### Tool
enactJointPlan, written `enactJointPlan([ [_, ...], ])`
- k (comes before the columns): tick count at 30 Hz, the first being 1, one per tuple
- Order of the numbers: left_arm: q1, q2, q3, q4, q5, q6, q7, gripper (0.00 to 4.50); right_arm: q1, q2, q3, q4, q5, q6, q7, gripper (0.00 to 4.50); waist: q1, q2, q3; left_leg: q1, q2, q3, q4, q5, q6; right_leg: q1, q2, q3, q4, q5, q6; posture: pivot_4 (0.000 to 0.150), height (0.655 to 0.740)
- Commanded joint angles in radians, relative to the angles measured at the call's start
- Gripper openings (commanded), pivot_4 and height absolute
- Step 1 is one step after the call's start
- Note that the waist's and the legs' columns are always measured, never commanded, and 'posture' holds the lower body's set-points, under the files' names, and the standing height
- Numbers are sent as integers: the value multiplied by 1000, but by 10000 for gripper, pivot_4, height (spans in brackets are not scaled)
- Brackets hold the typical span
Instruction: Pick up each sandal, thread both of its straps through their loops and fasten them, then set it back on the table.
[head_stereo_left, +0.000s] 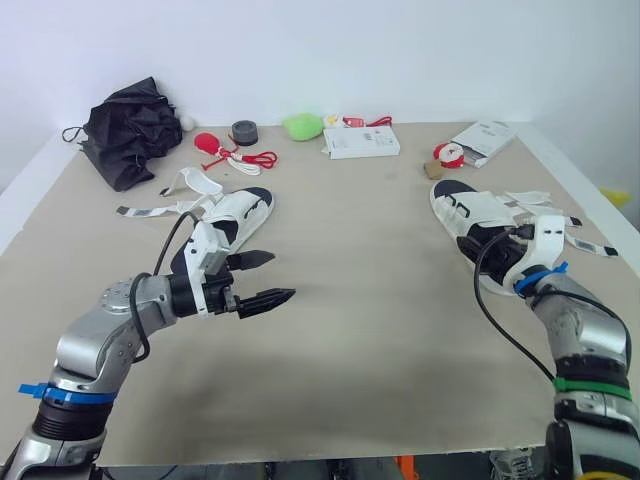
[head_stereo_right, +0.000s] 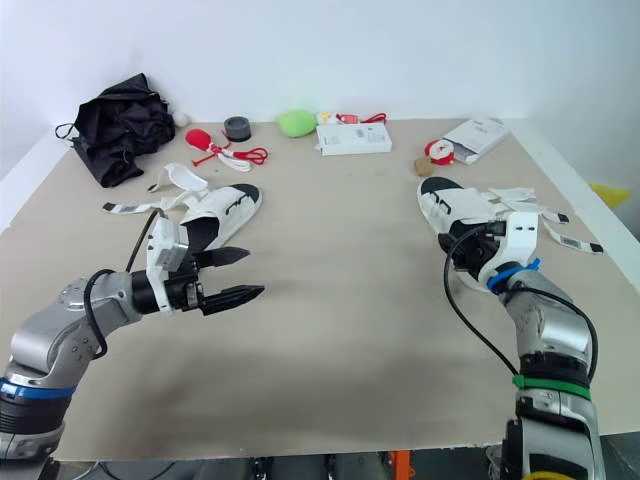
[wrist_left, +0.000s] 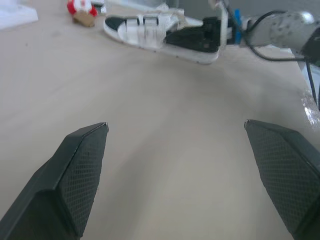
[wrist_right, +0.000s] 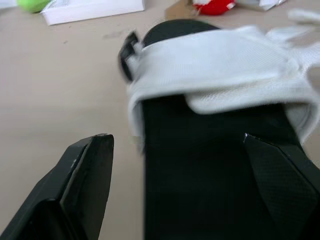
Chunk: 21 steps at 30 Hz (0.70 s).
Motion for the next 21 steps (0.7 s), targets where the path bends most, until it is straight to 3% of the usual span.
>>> enactJointPlan([
  [1, -35, -13, 14, 1, -8, -1, 17, 45000, -105, 6, 34, 156, -67, -106, 20, 44636, -1, 0, 0, 0, 1, 0, 1, 0, 0, 0, 1, 1, 0, 1, 0, 1500, 7400],
  [11, -30, -28, 19, -18, -14, 3, 38, 45000, -329, 36, 135, 542, -257, -294, -111, 44636, -19, -1, 0, 1, 2, 10, 3, 1, 3, -2, 1, 11, 1, 7, 2, 1500, 7400],
  [14, -21, -34, 29, -25, -24, 10, 57, 45000, -361, 50, 121, 602, -272, -321, -170, 36417, -22, -4, -1, 1, 1, 11, 3, 1, 3, -2, 1, 12, 1, 8, 3, 1500, 7400],
  [21, -23, -41, 78, -12, -66, 27, 95, 45000, -371, 72, 99, 628, -273, -362, -135, 3709, -23, -6, -1, 1, 2, 12, 3, 2, 5, -2, 1, 12, 1, 9, 3, 1500, 7400],
])
